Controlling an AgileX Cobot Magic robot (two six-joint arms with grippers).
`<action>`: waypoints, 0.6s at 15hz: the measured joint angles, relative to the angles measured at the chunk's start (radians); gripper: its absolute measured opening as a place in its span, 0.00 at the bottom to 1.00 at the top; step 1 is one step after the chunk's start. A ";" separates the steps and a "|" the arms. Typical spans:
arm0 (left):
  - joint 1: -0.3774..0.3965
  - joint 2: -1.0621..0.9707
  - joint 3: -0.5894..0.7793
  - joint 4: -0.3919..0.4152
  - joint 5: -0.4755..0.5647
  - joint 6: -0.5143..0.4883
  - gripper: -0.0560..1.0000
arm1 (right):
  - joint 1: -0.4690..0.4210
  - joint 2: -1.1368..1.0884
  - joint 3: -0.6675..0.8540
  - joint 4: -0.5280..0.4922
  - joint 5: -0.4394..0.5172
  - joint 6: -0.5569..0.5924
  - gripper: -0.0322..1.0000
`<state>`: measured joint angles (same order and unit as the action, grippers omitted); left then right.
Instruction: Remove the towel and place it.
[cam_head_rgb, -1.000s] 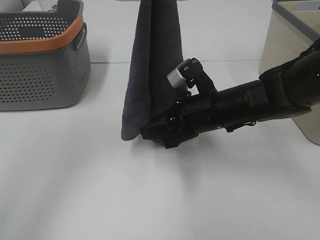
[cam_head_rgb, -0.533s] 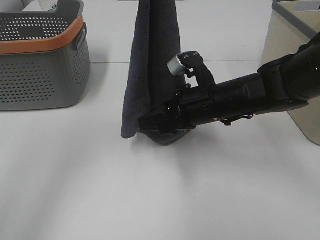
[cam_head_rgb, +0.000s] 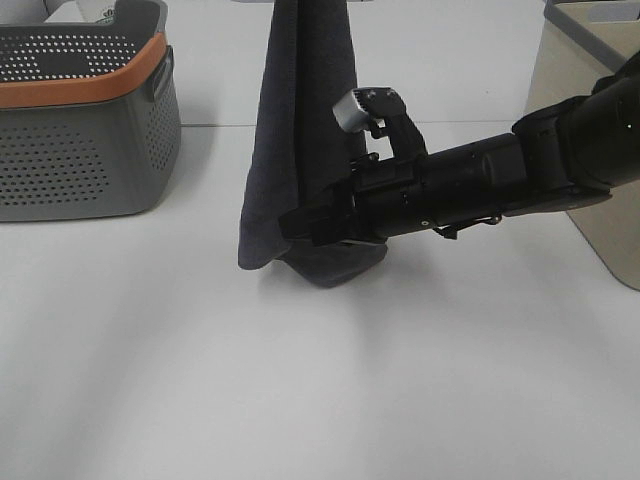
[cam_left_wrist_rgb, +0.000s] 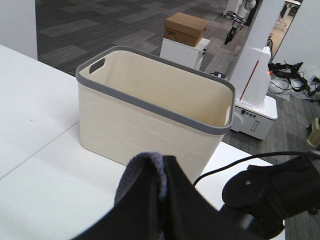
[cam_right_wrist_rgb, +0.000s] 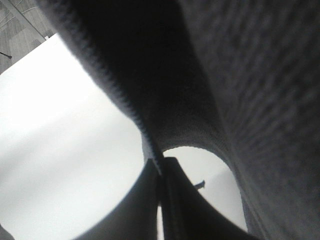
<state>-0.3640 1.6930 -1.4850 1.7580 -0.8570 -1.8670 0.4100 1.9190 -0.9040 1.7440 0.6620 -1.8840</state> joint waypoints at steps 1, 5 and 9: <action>0.000 0.000 0.000 0.000 0.033 -0.015 0.05 | 0.000 -0.017 0.000 -0.008 -0.001 0.055 0.05; 0.000 0.000 -0.010 0.000 0.072 -0.026 0.05 | 0.000 -0.196 -0.003 -0.271 -0.069 0.327 0.05; 0.000 0.000 -0.067 -0.001 0.099 -0.081 0.05 | 0.000 -0.394 -0.080 -0.923 -0.092 0.816 0.05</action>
<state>-0.3640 1.6930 -1.5520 1.7570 -0.7580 -1.9480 0.4100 1.5250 -0.9840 0.8210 0.5700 -1.0680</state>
